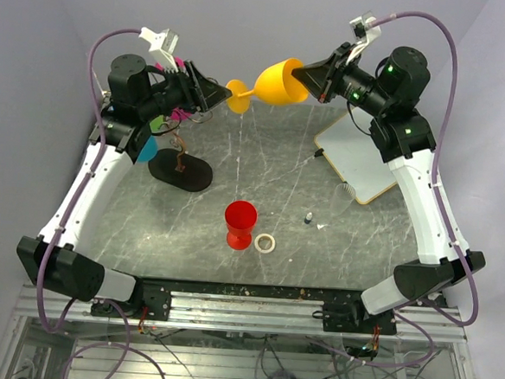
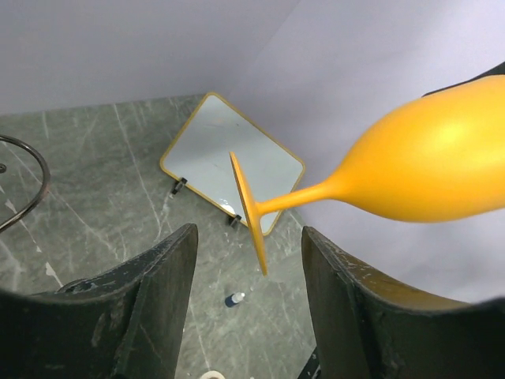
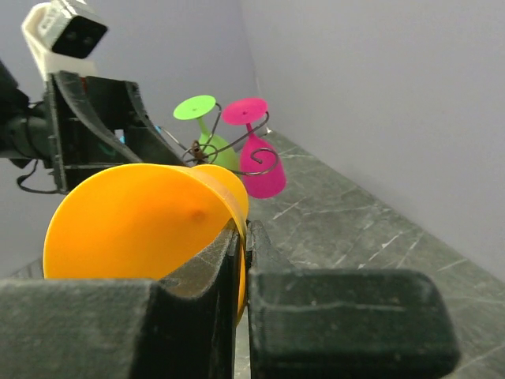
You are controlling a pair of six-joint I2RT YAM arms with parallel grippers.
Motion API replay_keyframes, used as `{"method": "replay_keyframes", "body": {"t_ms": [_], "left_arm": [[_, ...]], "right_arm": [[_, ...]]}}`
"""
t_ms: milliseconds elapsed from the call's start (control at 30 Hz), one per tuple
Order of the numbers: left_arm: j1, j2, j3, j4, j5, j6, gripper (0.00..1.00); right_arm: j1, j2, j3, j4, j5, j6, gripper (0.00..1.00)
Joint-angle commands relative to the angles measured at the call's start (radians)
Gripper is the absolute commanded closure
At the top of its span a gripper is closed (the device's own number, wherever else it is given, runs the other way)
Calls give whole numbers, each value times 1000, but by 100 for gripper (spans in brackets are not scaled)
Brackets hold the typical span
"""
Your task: Place the wine glass upside down on the wine glass rack
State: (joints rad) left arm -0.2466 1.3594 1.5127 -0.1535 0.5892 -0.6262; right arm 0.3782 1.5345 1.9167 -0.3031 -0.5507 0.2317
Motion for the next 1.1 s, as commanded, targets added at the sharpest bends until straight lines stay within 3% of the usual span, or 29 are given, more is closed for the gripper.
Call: {"method": "replay_keyframes", "body": {"t_ms": [0, 400, 633, 933, 1067], "left_arm": [[-22, 10, 9, 49, 10, -37, 36], [-36, 42, 6, 34, 45, -52, 63], [-35, 32, -8, 49, 59, -48, 91], [-20, -42, 7, -9, -3, 59, 93], [46, -79, 23, -45, -25, 96, 93]], "right_arm": [[5, 4, 20, 33, -47, 33, 100], [9, 15, 7, 45, -55, 31, 100], [11, 6, -20, 58, -64, 19, 100], [11, -64, -68, 2, -26, -122, 48], [10, -116, -79, -55, 29, -228, 37]]}}
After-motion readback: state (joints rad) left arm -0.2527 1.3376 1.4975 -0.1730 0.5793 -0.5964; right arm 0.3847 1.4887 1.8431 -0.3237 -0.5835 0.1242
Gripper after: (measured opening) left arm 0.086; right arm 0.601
